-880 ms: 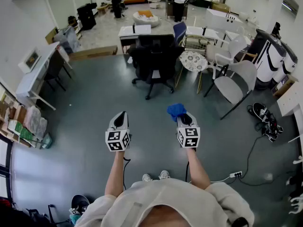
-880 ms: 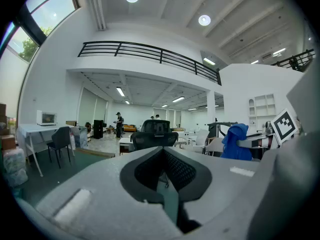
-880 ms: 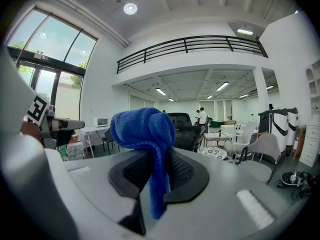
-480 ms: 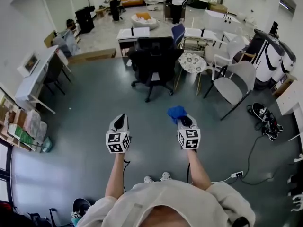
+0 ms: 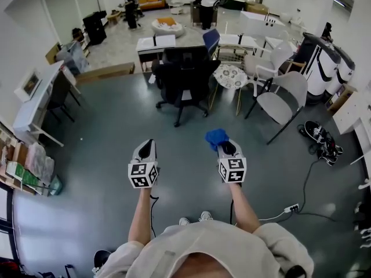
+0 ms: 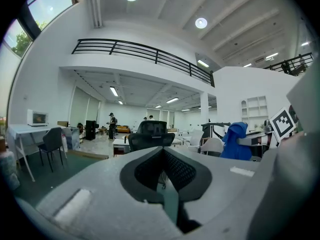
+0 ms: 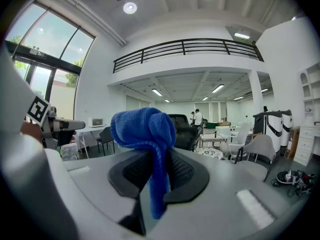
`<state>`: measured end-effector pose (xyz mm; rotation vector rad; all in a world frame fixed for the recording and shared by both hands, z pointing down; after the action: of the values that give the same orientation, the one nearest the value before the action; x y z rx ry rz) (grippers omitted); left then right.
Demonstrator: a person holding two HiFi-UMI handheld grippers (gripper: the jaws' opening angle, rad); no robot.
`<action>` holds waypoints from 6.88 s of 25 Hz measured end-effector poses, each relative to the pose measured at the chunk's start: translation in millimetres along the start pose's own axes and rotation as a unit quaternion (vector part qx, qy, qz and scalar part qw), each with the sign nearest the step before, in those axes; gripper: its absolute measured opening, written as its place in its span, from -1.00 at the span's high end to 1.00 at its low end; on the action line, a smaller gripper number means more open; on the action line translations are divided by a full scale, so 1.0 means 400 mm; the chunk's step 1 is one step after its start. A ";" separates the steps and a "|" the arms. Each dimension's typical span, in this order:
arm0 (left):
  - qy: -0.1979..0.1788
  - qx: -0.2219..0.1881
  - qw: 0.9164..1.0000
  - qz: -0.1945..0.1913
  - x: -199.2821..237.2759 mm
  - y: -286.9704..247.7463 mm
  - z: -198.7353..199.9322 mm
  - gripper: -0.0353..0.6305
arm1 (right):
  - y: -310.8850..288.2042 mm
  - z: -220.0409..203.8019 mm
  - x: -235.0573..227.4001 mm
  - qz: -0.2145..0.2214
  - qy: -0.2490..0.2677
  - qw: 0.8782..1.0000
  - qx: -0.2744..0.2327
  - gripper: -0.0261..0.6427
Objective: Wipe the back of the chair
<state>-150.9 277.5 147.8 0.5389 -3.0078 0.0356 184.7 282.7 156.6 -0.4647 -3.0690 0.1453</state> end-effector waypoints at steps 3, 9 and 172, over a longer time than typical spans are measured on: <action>0.001 -0.004 1.000 -0.003 0.032 0.004 -0.006 0.88 | -0.005 -0.005 0.026 -0.003 0.002 1.000 -0.002 0.72; 0.011 0.004 1.000 -0.007 0.065 0.007 -0.033 0.88 | -0.024 -0.025 0.076 -0.003 -0.001 1.000 0.007 0.72; -0.025 -0.041 0.997 -0.059 0.609 -1.512 -1.281 0.88 | -1.829 -0.977 -0.467 -0.013 0.004 0.999 -0.051 0.72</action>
<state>-127.1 -354.4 684.5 0.7192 -3.0033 -0.1109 167.1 -434.2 613.2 -0.4277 -3.0848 -0.0128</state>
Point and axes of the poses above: the fingertips, and each gripper's own axes: y backward along the fingers, x to its left, z out of its top, the point moved 7 cm from there along y, backward along the fingers, and after that the axes turned 6 degrees about -x, right-handed, at the moved point
